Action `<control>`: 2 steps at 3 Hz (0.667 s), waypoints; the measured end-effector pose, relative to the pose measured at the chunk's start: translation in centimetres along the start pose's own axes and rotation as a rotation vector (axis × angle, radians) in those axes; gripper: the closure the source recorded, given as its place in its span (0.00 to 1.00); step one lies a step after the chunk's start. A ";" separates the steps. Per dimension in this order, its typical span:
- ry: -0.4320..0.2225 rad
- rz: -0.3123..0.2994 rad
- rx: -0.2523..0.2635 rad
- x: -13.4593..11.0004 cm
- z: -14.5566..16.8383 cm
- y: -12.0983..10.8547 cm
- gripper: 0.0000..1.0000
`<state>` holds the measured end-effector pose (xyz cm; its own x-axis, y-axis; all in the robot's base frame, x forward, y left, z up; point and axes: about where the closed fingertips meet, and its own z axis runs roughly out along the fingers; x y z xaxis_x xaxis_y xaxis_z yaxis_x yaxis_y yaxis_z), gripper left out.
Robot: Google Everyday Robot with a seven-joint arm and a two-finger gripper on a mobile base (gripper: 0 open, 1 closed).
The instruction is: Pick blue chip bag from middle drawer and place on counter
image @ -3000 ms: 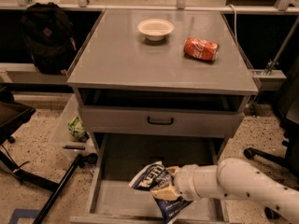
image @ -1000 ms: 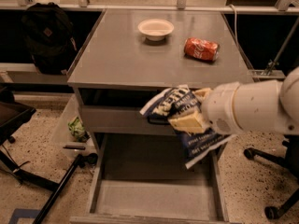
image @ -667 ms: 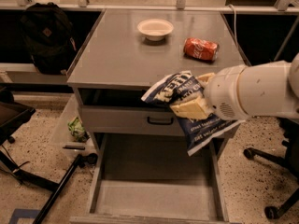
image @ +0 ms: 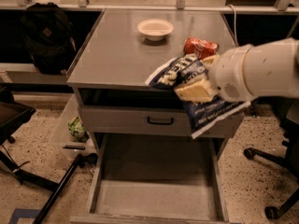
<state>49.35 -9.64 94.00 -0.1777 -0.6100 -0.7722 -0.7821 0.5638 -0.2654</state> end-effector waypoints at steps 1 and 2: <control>-0.008 -0.028 0.038 -1.8 -0.8 -2.5 1.00; 0.064 0.029 0.054 0.5 -0.8 -8.3 1.00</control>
Offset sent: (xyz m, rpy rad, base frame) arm 0.2207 -0.0406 0.1948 -0.0405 -0.0606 -0.0043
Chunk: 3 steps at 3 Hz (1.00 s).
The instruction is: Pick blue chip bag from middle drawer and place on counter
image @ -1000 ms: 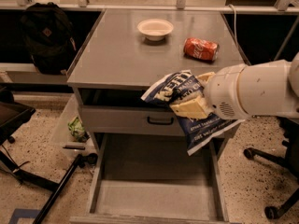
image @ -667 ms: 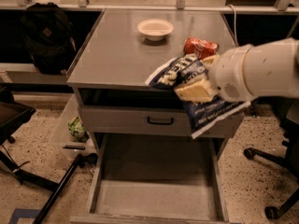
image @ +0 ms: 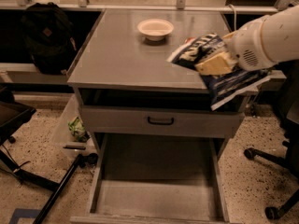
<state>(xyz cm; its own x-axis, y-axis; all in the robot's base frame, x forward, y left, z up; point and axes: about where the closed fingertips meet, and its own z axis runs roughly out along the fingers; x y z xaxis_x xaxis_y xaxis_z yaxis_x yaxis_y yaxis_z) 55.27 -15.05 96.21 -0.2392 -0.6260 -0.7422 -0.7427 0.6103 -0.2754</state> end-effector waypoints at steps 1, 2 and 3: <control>0.138 0.065 -0.028 4.3 2.8 -6.0 1.00; 0.197 0.047 -0.107 3.2 6.3 -8.4 1.00; 0.164 0.007 -0.123 -1.0 7.1 -8.5 1.00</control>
Offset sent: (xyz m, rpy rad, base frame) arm 0.2210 0.0098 0.1403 -0.0142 -0.0398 0.0743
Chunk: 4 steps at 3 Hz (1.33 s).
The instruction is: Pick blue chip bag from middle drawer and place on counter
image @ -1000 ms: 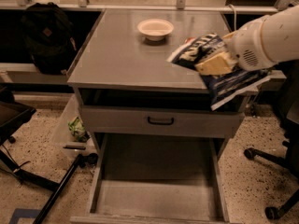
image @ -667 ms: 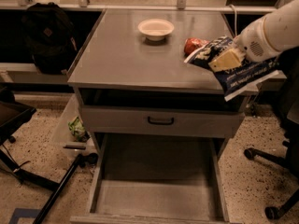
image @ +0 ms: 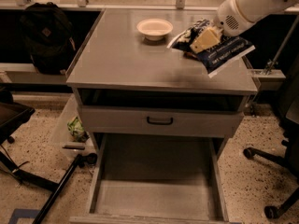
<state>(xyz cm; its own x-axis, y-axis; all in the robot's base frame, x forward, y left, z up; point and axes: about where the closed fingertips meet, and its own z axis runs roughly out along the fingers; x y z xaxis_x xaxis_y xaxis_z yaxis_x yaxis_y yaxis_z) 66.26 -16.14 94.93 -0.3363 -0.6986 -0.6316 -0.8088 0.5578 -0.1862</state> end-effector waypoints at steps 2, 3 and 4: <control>-0.042 -0.034 -0.041 -1.3 3.5 -2.7 1.00; -0.110 0.010 -0.069 -1.4 7.8 -5.3 1.00; -0.171 0.052 -0.094 -1.5 11.9 -7.6 1.00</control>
Offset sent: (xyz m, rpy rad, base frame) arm 0.1103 0.0122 0.0227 0.1198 -0.0997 0.0924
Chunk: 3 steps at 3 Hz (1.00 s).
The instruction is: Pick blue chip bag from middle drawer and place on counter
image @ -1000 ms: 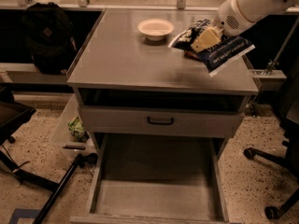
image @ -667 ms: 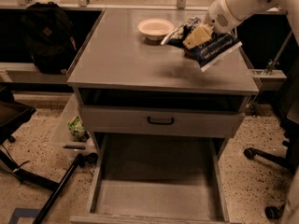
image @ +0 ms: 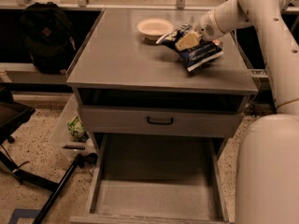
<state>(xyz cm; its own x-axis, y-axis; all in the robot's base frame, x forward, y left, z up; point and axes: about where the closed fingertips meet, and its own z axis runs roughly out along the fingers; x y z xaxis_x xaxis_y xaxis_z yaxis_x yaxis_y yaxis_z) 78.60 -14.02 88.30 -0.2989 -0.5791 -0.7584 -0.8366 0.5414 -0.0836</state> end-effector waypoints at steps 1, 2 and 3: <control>0.000 0.000 0.000 0.0 0.0 0.0 1.00; 0.000 0.000 0.000 0.0 0.0 0.0 0.81; 0.000 0.000 0.000 0.0 0.0 0.0 0.58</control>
Offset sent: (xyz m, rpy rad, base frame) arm 0.0000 0.0000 0.0000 0.0000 0.0000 0.0000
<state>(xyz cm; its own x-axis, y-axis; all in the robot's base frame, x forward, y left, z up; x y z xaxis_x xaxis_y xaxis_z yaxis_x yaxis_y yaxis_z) 78.60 -14.00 88.29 -0.2990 -0.5792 -0.7584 -0.8367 0.5412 -0.0835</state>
